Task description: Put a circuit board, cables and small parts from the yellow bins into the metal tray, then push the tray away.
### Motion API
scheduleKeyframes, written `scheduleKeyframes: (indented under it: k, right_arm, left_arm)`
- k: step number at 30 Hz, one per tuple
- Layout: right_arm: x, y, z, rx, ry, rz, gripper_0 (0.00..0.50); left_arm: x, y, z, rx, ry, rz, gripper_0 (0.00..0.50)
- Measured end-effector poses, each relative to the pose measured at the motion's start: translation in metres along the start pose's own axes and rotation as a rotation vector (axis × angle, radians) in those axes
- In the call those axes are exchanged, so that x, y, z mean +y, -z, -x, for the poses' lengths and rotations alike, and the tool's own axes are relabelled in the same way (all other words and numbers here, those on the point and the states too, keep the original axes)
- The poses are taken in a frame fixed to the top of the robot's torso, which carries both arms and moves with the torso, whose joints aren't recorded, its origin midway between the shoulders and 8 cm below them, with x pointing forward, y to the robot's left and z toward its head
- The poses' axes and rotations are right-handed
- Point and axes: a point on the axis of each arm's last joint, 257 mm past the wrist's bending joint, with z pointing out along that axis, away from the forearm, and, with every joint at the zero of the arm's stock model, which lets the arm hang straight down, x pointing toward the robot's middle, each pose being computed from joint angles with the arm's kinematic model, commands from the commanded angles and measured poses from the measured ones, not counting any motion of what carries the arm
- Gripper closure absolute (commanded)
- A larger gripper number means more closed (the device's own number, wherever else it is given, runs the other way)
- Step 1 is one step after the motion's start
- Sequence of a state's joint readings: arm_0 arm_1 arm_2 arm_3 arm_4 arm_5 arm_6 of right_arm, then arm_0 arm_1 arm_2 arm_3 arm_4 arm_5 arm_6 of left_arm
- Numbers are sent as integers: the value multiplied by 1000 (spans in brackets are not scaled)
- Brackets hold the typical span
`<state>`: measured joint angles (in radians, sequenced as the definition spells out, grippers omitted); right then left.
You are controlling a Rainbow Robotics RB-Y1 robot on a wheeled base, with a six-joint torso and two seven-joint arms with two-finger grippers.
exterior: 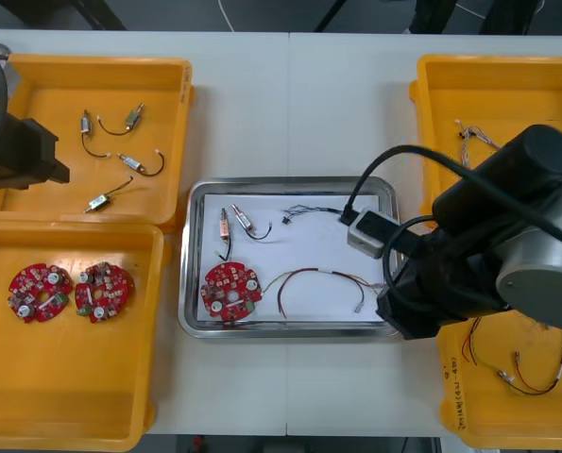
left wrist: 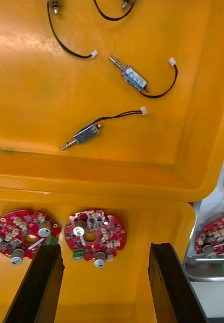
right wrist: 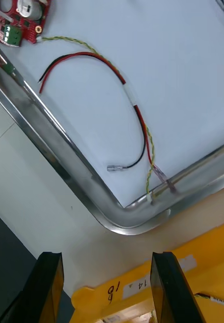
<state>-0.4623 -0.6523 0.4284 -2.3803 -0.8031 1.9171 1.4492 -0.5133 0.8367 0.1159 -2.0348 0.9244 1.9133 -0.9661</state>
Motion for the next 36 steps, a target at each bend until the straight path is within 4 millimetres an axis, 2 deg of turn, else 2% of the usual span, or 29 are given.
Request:
scheduleKeyframes:
  k: [6,11,18,23,36]
  right_arm:
    - [19,-11,12,18,139,-35,0]
    - [35,-22,29,-1,234,-43,0]
    - [55,-46,51,-27,296,-10,0]
    - [63,-63,61,-36,328,-14,0]
    - [76,-99,56,6,459,-65,0]
  left_arm:
    - [7,-5,-9,21,4,10,0]
    - [20,-7,-18,38,4,31,0]
    - [39,-6,-32,48,-19,61,0]
    - [48,-5,-37,56,-13,73,0]
    - [64,-11,-56,96,9,96,0]
